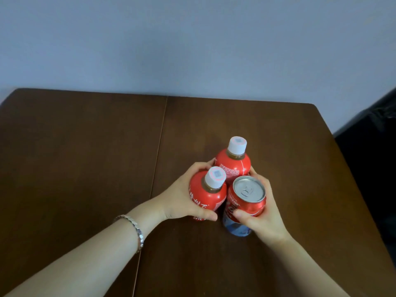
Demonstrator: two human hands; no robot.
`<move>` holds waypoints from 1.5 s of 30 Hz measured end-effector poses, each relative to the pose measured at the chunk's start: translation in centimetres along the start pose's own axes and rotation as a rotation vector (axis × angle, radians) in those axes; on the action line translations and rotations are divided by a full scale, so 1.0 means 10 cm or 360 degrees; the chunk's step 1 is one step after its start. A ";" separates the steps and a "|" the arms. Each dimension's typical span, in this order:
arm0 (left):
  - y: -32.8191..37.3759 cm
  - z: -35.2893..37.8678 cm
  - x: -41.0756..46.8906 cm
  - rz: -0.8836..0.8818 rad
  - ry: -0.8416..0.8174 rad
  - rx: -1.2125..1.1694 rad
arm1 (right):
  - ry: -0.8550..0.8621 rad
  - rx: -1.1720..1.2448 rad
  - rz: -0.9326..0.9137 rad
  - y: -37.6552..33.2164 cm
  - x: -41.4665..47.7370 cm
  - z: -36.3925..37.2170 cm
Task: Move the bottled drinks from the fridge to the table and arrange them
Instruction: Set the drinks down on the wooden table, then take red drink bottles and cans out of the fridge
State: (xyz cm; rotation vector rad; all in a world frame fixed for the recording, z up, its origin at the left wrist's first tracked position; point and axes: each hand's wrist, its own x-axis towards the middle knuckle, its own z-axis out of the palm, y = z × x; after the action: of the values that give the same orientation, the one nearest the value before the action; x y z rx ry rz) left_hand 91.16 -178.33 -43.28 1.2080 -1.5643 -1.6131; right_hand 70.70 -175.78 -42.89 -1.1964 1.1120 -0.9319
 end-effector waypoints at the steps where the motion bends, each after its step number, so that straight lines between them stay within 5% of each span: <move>1: -0.01 0.03 0.00 0.0024 0.0055 -0.0019 | 0.0044 -0.0015 -0.0028 0.04 0.00 0.01; 7: -0.14 0.42 -0.26 0.0166 0.0668 -0.0056 | 0.0208 -0.0112 -0.0230 0.06 -0.17 0.12; 10: -0.13 0.47 -0.33 -0.0034 0.0888 0.0191 | 0.0279 -0.0423 -0.0243 0.06 -0.32 0.12; 15: 0.33 0.49 -0.47 -0.1095 0.0686 0.0673 | 0.0251 -0.0934 0.0197 -0.24 -0.56 0.06; 18: 0.68 0.49 -0.66 -0.1280 0.0318 0.0836 | 0.0189 -0.1205 0.0494 -0.53 -0.74 0.04; 22: 1.16 0.62 -0.96 -0.1067 -0.0070 0.0837 | 0.0114 -0.1482 0.0764 -0.93 -1.22 0.04; 29: 1.89 1.44 -1.41 -0.0379 -0.0439 0.1347 | 0.0433 -0.1462 0.1003 -1.33 -2.71 0.12; 45: 2.71 5.99 -4.32 0.0934 -0.1803 0.1786 | 0.1678 -0.1161 0.1807 -1.64 -8.26 -0.19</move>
State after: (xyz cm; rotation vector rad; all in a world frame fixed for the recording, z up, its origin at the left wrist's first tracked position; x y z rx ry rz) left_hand 51.21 -117.27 -13.92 -0.0411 -3.3587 -0.9184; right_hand 50.70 -99.13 -14.19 -0.2822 2.7218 -0.1463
